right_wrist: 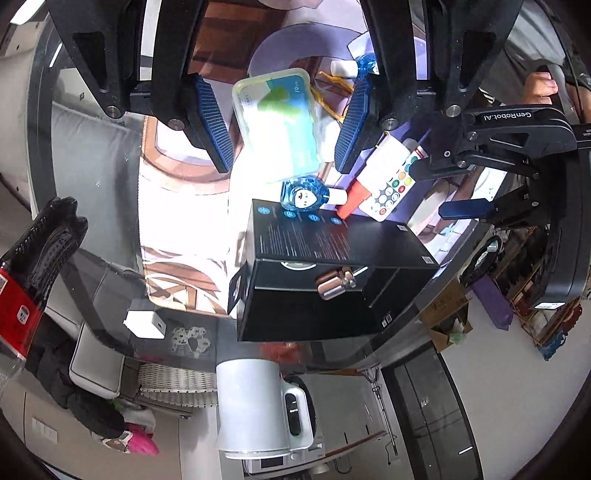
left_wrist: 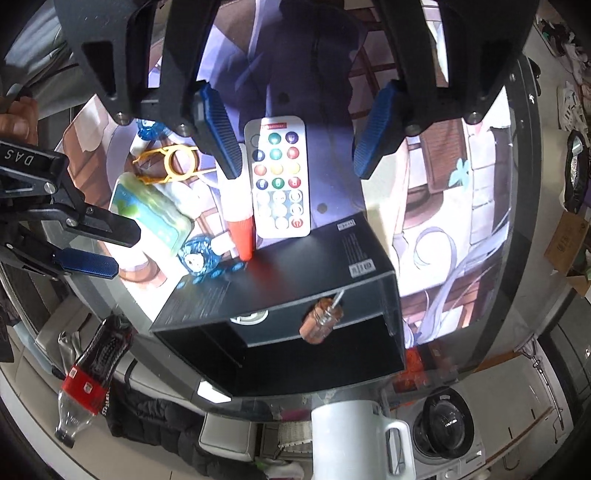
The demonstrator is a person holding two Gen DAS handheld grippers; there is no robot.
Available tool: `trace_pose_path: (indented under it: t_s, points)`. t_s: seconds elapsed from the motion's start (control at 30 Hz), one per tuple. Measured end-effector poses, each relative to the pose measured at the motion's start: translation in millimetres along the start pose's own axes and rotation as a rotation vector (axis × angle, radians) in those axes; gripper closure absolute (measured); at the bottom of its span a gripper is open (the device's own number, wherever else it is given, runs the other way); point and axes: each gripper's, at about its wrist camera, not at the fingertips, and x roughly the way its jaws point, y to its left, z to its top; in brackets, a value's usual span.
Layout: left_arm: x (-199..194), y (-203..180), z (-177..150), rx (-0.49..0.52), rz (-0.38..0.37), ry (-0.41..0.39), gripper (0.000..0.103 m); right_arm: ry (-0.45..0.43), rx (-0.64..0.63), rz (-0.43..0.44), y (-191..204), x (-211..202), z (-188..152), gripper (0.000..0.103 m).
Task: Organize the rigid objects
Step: 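Withdraw both tools from the box and move toward the remote and green case, then grasp the white remote with the left gripper while the right gripper grasps the green case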
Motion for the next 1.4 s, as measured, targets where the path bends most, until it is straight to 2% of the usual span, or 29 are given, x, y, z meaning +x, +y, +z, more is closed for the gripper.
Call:
trace_pose_path:
  t_s: [0.33,0.53,0.6,0.67,0.7,0.97,1.4]
  points:
    - [24.1,-8.8,-1.6,0.037,0.035,0.055,0.04,0.072,-0.014,-0.005,-2.3,16.3,-9.8,0.044]
    - [25.5,-9.1,0.9,0.029,0.043,0.042,0.04,0.111,-0.03,-0.003,0.0,26.6,-15.9,0.044]
    - [25.8,-8.6,1.9,0.028,0.035,0.049,0.043,0.111,-0.034,-0.003,1.5,28.0,-17.6,0.044]
    - [23.8,-7.8,2.6,0.025,0.023,0.054,0.062,0.116,-0.046,0.0,4.7,28.3,-17.7,0.044]
    - [23.1,-7.7,2.6,0.024,0.027,0.055,0.064,0.118,-0.044,0.008,5.5,28.6,-17.6,0.044]
    - [21.8,4.0,-0.5,-0.002,0.035,0.064,0.065,0.118,-0.087,-0.008,17.4,32.3,-16.7,0.044]
    - [21.2,-0.1,-1.2,0.023,0.061,0.062,0.065,0.116,-0.163,-0.057,32.6,37.6,-20.7,0.044]
